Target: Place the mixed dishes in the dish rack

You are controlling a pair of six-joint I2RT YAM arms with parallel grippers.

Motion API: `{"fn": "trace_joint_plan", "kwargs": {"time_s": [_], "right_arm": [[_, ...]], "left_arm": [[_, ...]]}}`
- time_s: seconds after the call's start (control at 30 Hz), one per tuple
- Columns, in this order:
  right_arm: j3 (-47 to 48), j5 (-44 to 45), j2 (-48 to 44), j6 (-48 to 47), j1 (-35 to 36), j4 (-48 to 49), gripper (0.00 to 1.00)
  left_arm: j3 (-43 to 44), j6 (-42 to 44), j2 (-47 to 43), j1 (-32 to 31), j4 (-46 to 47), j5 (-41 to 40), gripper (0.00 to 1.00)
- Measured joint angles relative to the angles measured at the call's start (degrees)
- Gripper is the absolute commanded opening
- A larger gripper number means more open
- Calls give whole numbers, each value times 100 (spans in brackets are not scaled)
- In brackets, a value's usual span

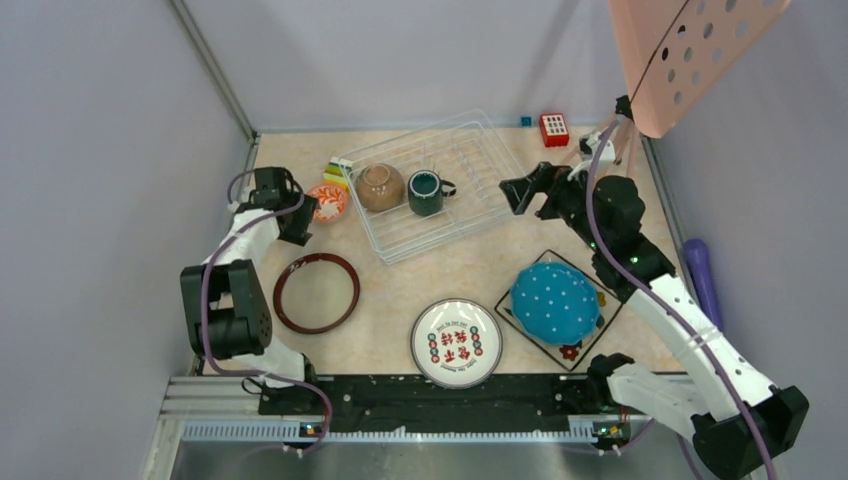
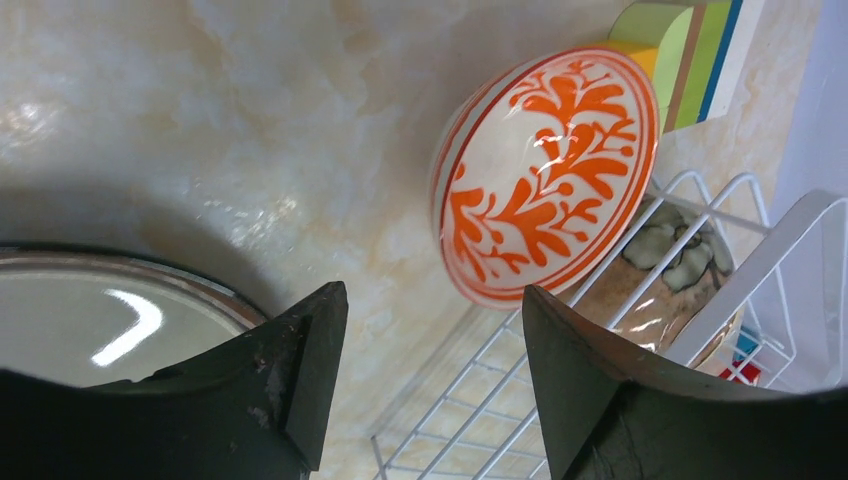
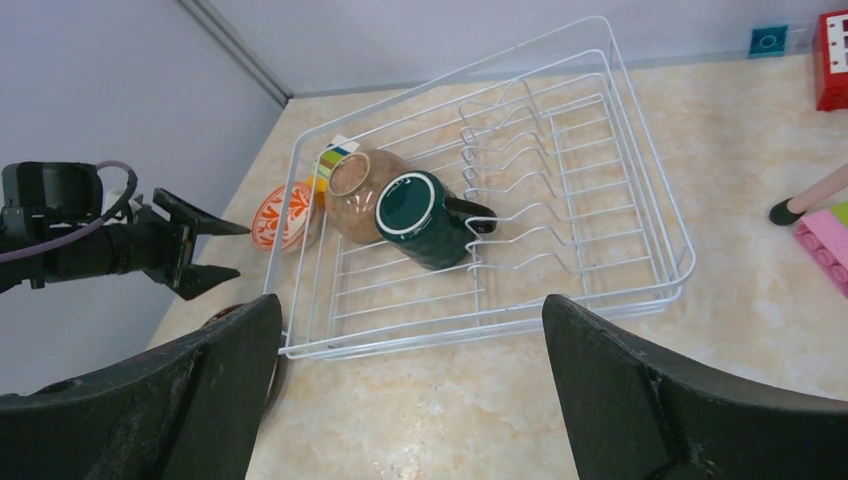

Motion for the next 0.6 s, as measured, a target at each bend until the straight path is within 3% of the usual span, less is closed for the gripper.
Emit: {"fn": "trace_joint_plan", "kwargs": {"time_s": [0.17, 0.47, 0.57, 0.6], "right_arm": [[-160, 155, -254, -83, 0, -109, 99], [-297, 197, -302, -282, 0, -245, 99], [-297, 199, -308, -299, 0, -249, 99], [-297, 199, -310, -299, 0, -249, 99]], "left_arm": [[402, -83, 568, 0, 197, 13, 49], [483, -177, 1067, 0, 525, 57, 42], [483, -205, 1082, 0, 529, 52, 4], [479, -181, 1093, 11, 525, 50, 0]]}}
